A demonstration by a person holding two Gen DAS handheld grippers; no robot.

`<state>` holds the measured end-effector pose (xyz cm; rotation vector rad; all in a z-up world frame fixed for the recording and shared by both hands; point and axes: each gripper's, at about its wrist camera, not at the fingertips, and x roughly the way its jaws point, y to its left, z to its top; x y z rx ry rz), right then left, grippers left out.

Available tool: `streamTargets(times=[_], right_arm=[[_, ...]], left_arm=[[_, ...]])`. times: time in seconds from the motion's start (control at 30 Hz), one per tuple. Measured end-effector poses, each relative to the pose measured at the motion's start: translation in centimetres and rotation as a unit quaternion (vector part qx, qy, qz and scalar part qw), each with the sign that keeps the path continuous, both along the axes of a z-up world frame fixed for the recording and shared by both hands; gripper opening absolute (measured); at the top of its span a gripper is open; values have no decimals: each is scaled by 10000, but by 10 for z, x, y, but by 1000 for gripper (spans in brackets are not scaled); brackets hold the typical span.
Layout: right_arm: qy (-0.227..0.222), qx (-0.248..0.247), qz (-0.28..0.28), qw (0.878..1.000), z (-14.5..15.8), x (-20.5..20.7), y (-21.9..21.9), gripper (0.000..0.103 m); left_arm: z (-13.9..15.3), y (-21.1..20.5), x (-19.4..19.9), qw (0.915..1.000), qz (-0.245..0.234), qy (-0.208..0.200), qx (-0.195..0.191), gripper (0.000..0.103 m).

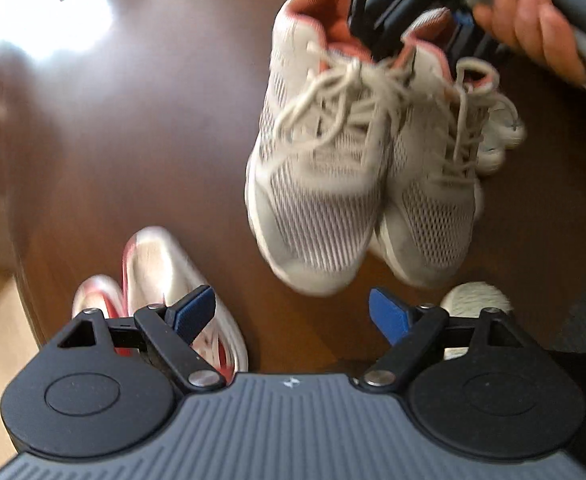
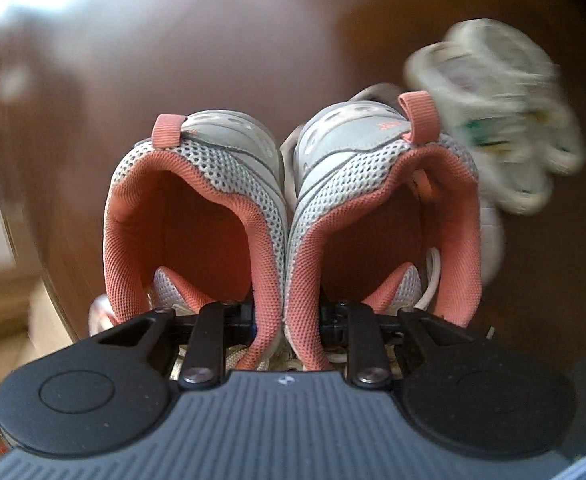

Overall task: Organize scattered shoes
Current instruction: 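Carry the sneaker pair into the open white shoe cabinet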

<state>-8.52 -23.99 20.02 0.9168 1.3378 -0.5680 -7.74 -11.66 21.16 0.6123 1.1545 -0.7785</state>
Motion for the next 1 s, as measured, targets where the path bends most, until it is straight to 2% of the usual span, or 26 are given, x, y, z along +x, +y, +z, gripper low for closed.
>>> streamTargets(times=[0.13, 0.23, 0.33, 0.4, 0.43, 0.5, 0.6, 0.7, 0.8, 0.93, 1.0], right_arm=[[-190, -286, -996, 9944, 76, -12, -53, 21], [-422, -664, -1660, 9830, 143, -31, -99, 21], [-654, -1063, -2227, 9669, 206, -50, -145, 21], [-861, -1339, -2554, 9536, 248, -59, -178, 21], [-938, -1429, -2644, 9492, 260, -62, -190, 21], [-1136, -1680, -2812, 9380, 289, -64, -222, 21], [-1311, -2048, -2930, 9247, 319, -61, -272, 21], [-1348, -2334, -2956, 9165, 338, -54, -319, 21], [-1250, -2507, -3029, 9109, 347, -51, -358, 21], [-1037, -2702, -3189, 9025, 357, -48, -389, 21], [-932, -2827, -3246, 8978, 358, -45, -403, 21]], left_arm=[[64, -54, 7, 9973, -609, -116, -402, 86], [106, -101, 13, 9907, -1107, -227, -758, 86], [137, -146, 18, 9809, -1582, -416, -1053, 86], [160, -186, 22, 9705, -1916, -587, -1343, 86], [172, -206, 24, 9642, -2085, -675, -1491, 86], [183, -242, 30, 9581, -2217, -743, -1652, 86], [192, -295, 38, 9525, -2307, -813, -1816, 86], [193, -345, 45, 9482, -2357, -808, -1969, 86], [191, -390, 48, 9424, -2464, -755, -2134, 86], [189, -430, 44, 9312, -2643, -679, -2419, 86], [183, -452, 52, 9243, -2708, -500, -2642, 86]])
